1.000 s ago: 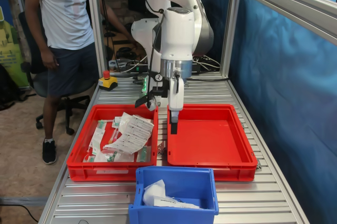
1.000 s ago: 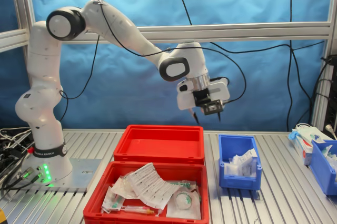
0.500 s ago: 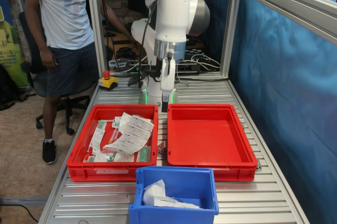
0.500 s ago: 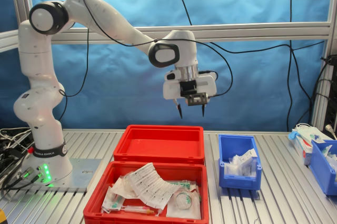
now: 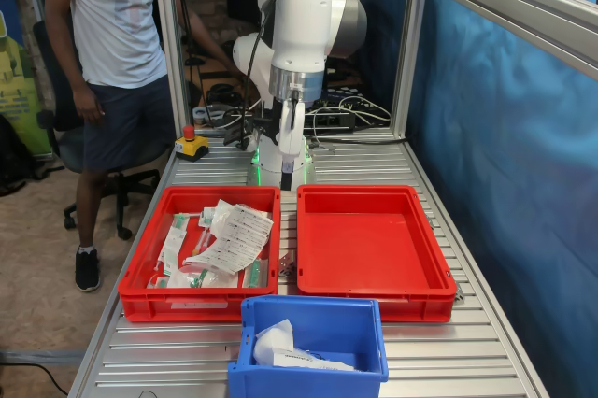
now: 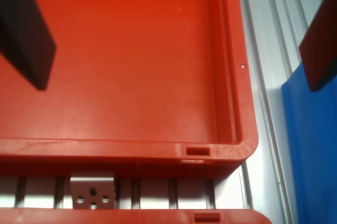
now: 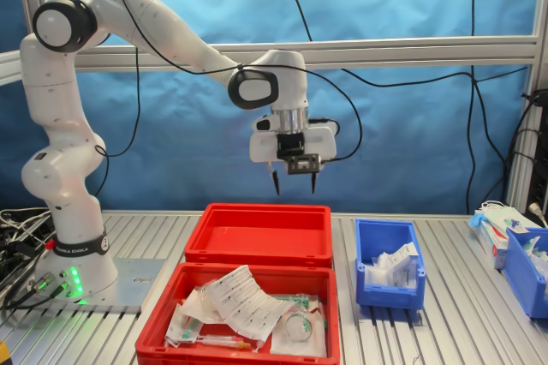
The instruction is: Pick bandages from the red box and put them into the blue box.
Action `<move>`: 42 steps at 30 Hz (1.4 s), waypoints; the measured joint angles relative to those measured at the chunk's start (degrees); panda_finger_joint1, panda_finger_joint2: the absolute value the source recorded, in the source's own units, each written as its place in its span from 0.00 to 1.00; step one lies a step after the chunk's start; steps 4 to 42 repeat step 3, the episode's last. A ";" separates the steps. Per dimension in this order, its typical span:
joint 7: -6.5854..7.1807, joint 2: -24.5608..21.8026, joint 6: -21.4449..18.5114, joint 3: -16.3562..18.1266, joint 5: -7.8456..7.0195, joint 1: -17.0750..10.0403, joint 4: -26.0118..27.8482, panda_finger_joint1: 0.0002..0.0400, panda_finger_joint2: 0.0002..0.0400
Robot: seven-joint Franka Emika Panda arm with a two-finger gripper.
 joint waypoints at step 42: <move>0.00 -0.01 -0.07 0.03 -0.01 -0.04 -0.43 1.00 1.00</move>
